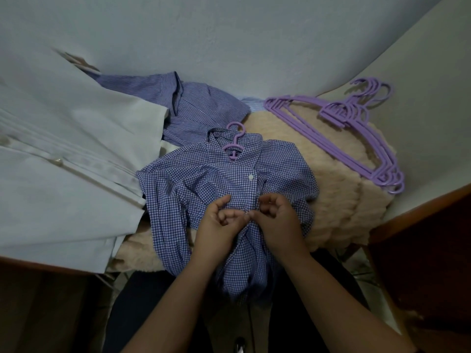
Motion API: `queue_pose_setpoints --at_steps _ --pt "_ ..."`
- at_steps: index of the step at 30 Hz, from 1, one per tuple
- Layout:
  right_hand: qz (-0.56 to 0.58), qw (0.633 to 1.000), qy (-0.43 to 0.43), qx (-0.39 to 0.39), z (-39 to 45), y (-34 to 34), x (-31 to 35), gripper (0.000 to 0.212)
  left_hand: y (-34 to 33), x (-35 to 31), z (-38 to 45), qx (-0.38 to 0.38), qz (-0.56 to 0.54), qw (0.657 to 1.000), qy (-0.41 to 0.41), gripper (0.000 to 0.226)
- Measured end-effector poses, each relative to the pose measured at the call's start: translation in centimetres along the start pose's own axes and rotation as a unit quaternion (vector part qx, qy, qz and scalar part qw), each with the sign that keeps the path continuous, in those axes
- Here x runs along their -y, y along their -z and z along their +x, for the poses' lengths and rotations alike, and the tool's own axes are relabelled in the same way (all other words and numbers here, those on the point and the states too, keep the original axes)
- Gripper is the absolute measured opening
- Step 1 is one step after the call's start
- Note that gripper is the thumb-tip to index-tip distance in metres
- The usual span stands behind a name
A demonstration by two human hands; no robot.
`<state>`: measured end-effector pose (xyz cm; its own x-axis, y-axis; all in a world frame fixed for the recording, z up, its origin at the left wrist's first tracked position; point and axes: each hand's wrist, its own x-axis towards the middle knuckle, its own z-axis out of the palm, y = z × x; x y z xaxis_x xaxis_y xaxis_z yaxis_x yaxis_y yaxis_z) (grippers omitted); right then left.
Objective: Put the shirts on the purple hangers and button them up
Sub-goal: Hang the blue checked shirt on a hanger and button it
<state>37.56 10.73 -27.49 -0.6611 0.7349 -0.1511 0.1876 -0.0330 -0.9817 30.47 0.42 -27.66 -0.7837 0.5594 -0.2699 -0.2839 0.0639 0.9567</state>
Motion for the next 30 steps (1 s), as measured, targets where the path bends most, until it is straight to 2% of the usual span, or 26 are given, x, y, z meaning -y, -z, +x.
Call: queue_pose_setpoints --at_steps 4,6,9,11,13,16,19,22,27,30 --pt "0.012 0.999 0.018 0.028 0.0 0.1 -0.1 0.031 0.3 0.2 0.5 -0.007 -0.070 0.996 0.050 0.043" --pt "-0.032 0.996 0.053 0.062 0.1 0.4 -0.3 0.033 0.5 0.6 0.8 -0.001 -0.063 0.996 0.056 0.041" --pt "-0.214 0.961 0.087 0.150 0.9 1.1 -0.9 0.038 1.1 1.1 1.2 0.025 0.100 0.995 0.015 0.043" --pt "-0.323 0.923 0.070 0.199 1.7 1.7 -1.3 0.038 2.2 1.2 1.8 0.036 0.292 0.955 -0.044 0.050" --pt "-0.352 0.909 0.044 0.220 2.2 2.1 -1.4 0.036 3.4 1.1 2.4 0.030 0.403 0.910 -0.092 0.061" --pt "-0.311 0.928 0.028 0.204 2.7 2.3 -1.0 0.032 4.1 0.7 3.0 0.024 0.398 0.913 -0.092 0.070" --pt "-0.236 0.959 0.006 0.155 3.3 2.1 -0.1 0.028 3.7 0.4 3.5 -0.008 0.355 0.932 -0.066 0.061" --pt "-0.193 0.975 0.025 0.110 4.4 2.0 1.1 0.028 3.3 -0.4 4.2 -0.052 0.276 0.954 -0.102 0.053" --pt "-0.196 0.973 0.103 0.070 7.3 1.6 3.8 0.032 2.4 -2.6 6.2 -0.116 0.270 0.935 -0.200 0.050" --pt "-0.189 0.973 0.126 0.048 9.4 1.3 4.7 0.033 2.2 -4.0 8.7 -0.128 0.274 0.927 -0.220 0.050"
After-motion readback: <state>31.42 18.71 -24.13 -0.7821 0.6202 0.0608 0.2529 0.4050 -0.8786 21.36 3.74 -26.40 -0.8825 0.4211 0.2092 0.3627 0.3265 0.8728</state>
